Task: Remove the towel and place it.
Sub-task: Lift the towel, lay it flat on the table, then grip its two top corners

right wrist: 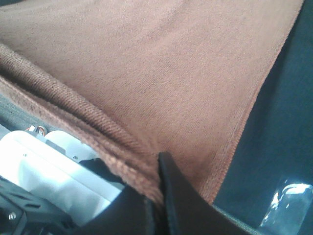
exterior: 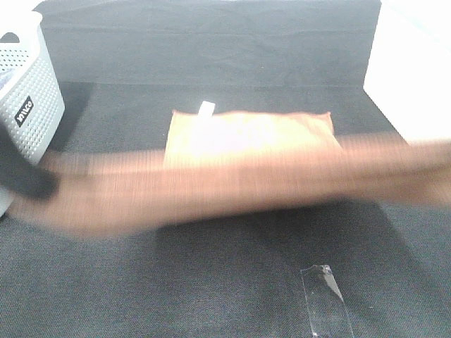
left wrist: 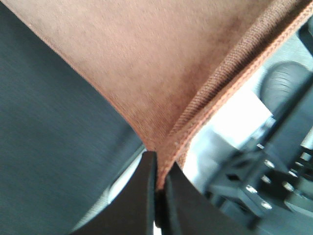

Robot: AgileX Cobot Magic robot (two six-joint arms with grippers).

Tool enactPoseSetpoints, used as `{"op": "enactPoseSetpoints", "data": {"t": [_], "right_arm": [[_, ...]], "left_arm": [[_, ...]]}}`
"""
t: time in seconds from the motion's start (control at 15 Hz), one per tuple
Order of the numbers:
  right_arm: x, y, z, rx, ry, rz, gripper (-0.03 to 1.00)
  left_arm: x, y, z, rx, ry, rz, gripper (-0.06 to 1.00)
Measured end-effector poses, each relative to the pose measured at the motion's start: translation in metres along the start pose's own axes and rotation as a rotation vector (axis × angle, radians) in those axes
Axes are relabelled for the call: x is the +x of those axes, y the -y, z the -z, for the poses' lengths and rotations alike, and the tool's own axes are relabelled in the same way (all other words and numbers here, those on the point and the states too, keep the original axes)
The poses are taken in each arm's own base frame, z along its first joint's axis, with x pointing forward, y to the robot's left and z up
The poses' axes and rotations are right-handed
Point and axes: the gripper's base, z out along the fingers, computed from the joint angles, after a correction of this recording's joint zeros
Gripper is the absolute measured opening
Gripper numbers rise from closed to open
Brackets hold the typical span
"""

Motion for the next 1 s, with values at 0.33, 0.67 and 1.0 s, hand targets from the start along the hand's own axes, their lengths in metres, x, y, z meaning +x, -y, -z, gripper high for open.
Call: {"op": "enactPoseSetpoints", "data": {"t": [0.33, 0.67, 1.0], "right_arm": [[0.035, -0.003, -0.020, -0.028, -0.051, -0.020, 0.00], [0.053, 0.000, -0.043, -0.045, -0.142, -0.045, 0.00], [0.063, 0.001, -0.055, -0.062, -0.205, -0.062, 0.00]], "left_arm": [[0.029, 0.003, -0.021, 0.083, -0.054, 0.098, 0.00], [0.042, 0.005, -0.034, 0.123, -0.111, 0.197, 0.00], [0.058, 0.033, -0.054, 0.122, -0.250, 0.134, 0.00]]}}
